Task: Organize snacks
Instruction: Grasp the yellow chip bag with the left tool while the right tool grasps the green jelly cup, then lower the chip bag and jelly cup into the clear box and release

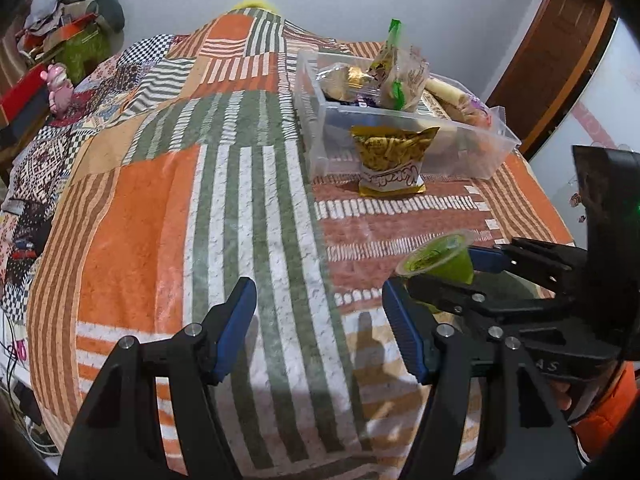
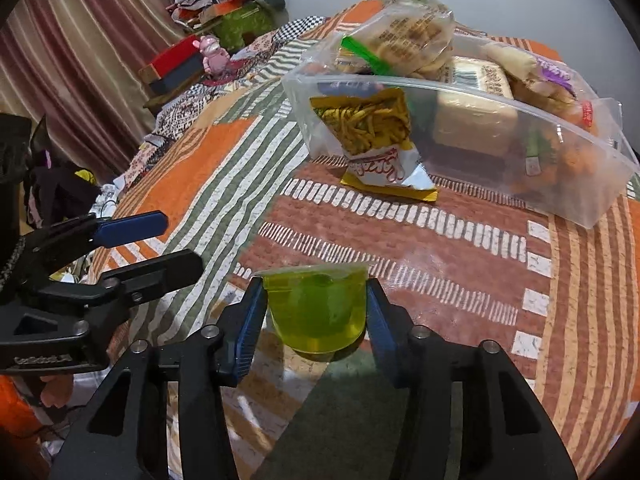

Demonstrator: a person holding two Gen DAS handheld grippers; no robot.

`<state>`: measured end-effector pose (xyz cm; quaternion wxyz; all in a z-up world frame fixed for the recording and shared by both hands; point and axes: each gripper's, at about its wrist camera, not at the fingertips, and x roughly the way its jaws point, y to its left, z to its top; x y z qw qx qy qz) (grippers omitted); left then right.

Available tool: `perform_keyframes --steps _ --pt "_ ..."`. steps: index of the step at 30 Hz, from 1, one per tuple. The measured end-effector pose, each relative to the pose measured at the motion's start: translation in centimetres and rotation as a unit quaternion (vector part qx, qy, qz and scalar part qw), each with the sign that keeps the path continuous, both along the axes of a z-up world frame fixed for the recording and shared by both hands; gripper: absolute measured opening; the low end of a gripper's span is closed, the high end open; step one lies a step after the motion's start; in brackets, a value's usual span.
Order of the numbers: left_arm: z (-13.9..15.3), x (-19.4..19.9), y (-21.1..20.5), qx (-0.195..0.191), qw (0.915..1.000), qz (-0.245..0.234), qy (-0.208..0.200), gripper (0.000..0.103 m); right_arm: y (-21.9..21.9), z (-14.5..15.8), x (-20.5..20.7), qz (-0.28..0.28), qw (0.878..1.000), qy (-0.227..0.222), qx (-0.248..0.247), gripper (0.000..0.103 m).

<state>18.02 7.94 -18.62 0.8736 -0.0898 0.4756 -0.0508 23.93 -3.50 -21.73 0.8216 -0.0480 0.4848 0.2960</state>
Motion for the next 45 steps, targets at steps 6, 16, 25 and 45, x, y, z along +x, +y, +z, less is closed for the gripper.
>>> perform_keyframes --steps 6,16,25,45 --pt "0.1 3.3 -1.6 -0.006 1.0 -0.003 -0.004 0.065 -3.2 1.4 0.2 -0.044 0.999 -0.023 0.007 0.046" --pt "-1.1 9.8 -4.8 0.002 0.9998 -0.016 -0.016 0.07 -8.2 3.3 1.4 -0.108 0.992 -0.064 0.006 0.046" --pt "-3.1 12.2 -5.9 0.0 0.9999 -0.016 -0.002 0.067 -10.5 3.1 1.6 -0.126 0.99 -0.061 0.019 0.046" --pt "4.9 8.5 -6.5 0.001 0.9927 -0.04 -0.114 0.049 -12.5 6.4 2.6 -0.142 0.984 -0.104 0.035 0.046"
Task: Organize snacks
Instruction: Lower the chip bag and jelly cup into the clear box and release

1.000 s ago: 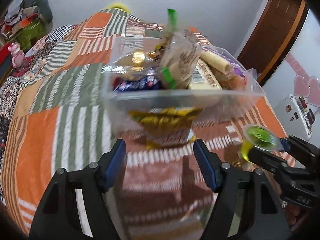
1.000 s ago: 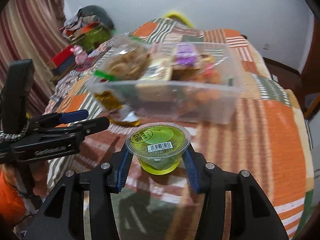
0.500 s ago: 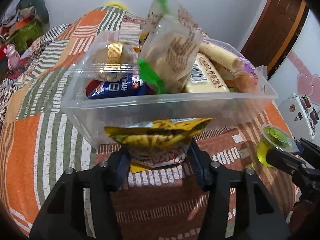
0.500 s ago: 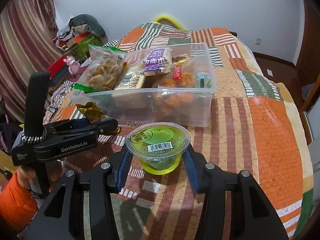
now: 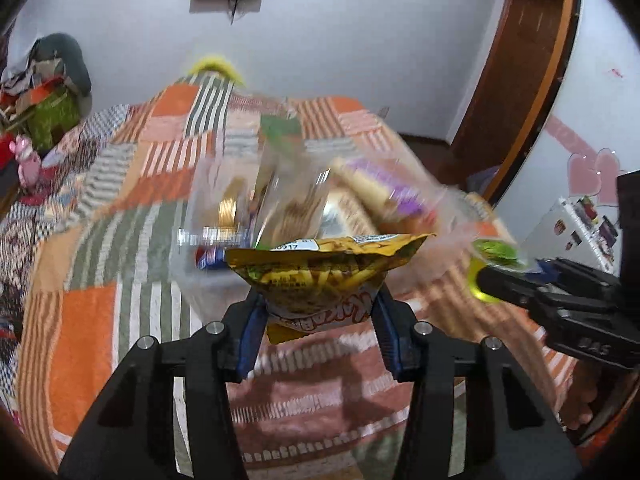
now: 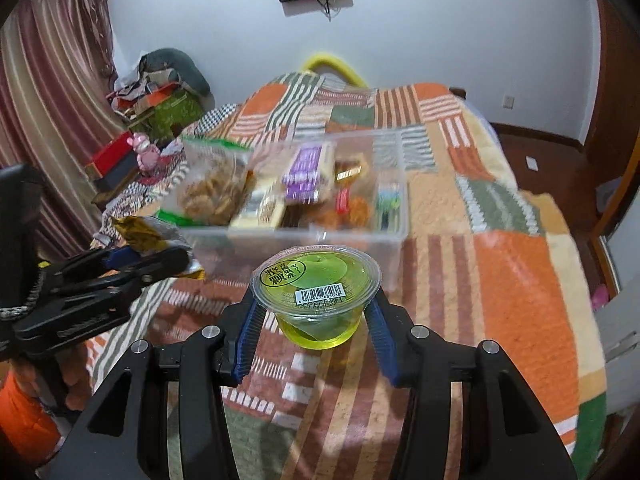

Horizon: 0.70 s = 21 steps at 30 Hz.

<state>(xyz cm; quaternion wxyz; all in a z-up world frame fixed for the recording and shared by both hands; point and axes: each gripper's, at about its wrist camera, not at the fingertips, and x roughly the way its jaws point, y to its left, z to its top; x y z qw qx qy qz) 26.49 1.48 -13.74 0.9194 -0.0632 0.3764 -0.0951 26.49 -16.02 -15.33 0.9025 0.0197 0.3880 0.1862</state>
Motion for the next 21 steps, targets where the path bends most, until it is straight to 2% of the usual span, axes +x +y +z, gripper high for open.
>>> perform_keyframes --steps 5,10,14,21 --pt "2.8 1.2 -1.0 -0.008 0.9995 -0.014 -0.029 0.049 -0.4 2.1 1.0 -0.01 1.0 -0.028 0.004 0.046" --pt "4.0 3.1 -2.4 -0.019 0.9989 -0.025 -0.035 0.049 -0.6 3.6 2.7 -0.016 0.999 -0.052 0.004 0.046" --pt "3.9 4.9 -3.2 -0.028 0.9988 -0.033 -0.024 0.049 -0.7 4.2 3.9 -0.017 0.998 -0.059 0.009 0.046" --pt "1.9 8.2 -4.0 -0.021 0.9992 -0.035 0.004 0.049 -0.8 3.9 6.4 -0.026 0.998 -0.061 -0.002 0.046"
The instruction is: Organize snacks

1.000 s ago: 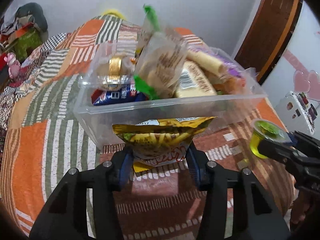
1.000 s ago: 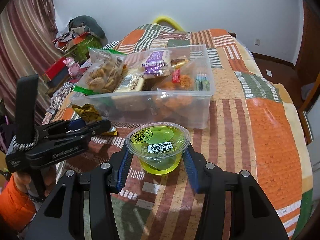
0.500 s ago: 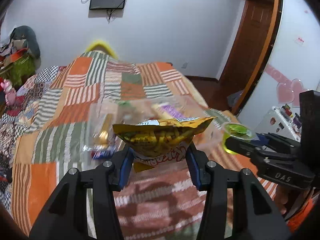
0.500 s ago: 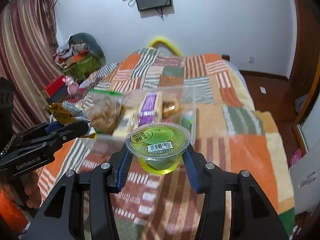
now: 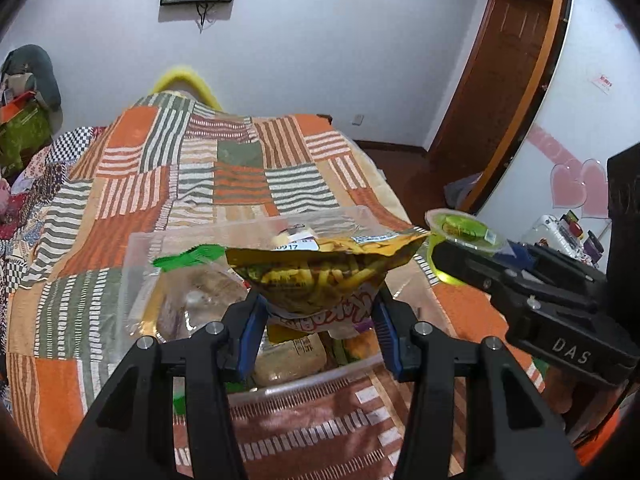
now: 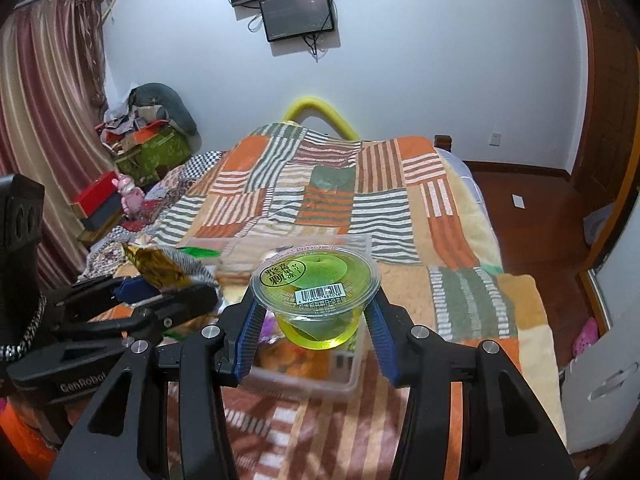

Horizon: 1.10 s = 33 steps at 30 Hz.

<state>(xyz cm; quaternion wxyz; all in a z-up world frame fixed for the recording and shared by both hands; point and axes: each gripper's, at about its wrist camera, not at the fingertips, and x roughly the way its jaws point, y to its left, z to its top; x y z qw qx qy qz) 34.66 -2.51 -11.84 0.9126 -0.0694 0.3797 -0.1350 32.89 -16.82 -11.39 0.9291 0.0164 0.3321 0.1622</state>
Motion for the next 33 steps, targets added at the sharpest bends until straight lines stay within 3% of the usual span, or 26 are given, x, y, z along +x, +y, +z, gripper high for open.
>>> perform_keyframes --steps 5,10,20,26,33 --pt "-1.5 1.8 0.1 0.002 0.9997 0.005 0.022 0.049 0.3 -1.1 2.2 -0.003 1.0 0.015 -0.009 0.046" --pt "-1.5 2.5 0.6 -0.002 0.9997 0.017 0.019 0.058 0.8 -2.2 3.9 0.002 0.999 0.031 -0.013 0.046" --pt "-1.2 1.5 0.4 0.008 0.9999 0.006 0.009 0.06 1.5 -3.9 4.1 0.014 0.998 0.062 -0.029 0.046" --pt "0.8 -0.3 0.6 0.01 0.9997 0.009 -0.021 0.06 1.1 -1.8 2.7 0.011 0.999 0.031 -0.035 0.048" --pt "6.2 -5.5 1.7 0.023 0.9947 0.024 -0.098 0.06 0.4 3.5 -1.9 0.011 0.999 -0.032 -0.013 0.049"
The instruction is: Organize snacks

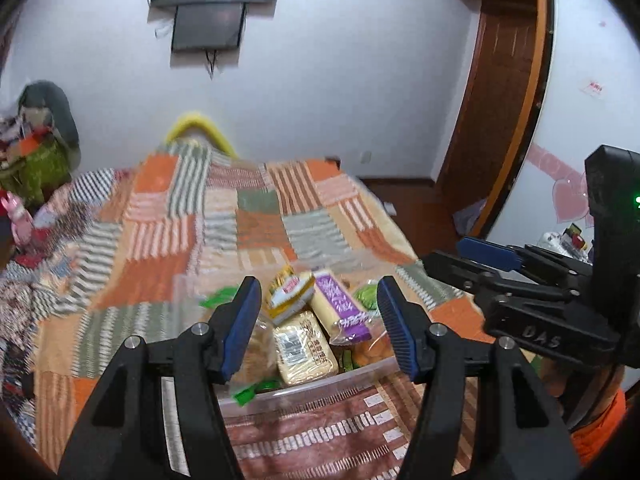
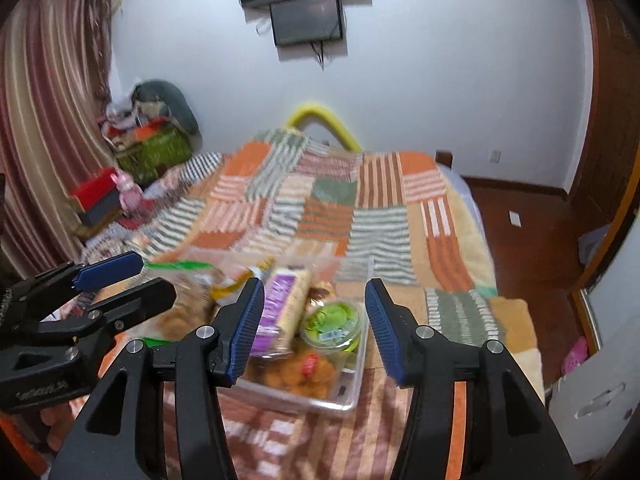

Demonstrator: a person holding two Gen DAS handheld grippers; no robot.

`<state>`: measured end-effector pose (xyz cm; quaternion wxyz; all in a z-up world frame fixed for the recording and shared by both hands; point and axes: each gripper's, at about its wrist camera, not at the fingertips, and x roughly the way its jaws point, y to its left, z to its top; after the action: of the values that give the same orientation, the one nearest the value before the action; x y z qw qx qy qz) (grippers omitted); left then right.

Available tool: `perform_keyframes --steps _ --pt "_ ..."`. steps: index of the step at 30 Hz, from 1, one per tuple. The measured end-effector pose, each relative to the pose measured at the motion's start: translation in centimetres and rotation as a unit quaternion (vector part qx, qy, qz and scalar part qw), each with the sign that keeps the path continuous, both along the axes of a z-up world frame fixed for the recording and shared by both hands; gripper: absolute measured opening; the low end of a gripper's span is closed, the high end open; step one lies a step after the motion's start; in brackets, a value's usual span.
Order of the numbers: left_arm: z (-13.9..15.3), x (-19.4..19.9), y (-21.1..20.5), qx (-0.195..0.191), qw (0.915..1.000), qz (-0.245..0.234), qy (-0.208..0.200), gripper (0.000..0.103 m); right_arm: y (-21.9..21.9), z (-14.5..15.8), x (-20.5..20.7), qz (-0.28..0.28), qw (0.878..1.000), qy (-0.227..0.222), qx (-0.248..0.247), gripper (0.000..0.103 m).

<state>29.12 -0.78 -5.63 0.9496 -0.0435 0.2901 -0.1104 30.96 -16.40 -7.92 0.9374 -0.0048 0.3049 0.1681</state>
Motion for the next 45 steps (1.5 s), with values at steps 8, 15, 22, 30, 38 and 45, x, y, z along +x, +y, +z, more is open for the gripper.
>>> perform_keyframes --steps 8,15,22,30,38,45 --pt "7.3 -8.6 1.6 0.01 0.9932 0.023 -0.114 0.065 0.4 6.5 -8.3 0.011 0.995 -0.093 0.041 0.057" --pt "10.4 -15.6 2.3 0.015 0.9832 0.043 -0.177 0.079 1.4 9.2 -14.9 0.013 0.986 -0.157 0.058 0.07" --pt "10.9 -18.9 3.1 0.009 0.9782 0.065 -0.197 0.098 2.3 9.2 -17.2 0.01 0.982 -0.183 0.054 0.089" --pt "10.3 -20.0 3.3 0.016 0.9768 0.076 -0.2 0.102 2.2 9.2 -18.0 -0.003 0.979 -0.198 0.051 0.103" --pt "9.6 -20.7 2.8 0.031 0.9766 0.076 -0.199 0.103 2.1 8.7 -19.1 -0.012 0.978 -0.202 0.044 0.103" --pt "9.4 -20.5 2.7 0.033 0.9768 0.079 -0.196 0.103 2.2 8.8 -19.2 -0.012 0.979 -0.198 0.044 0.103"
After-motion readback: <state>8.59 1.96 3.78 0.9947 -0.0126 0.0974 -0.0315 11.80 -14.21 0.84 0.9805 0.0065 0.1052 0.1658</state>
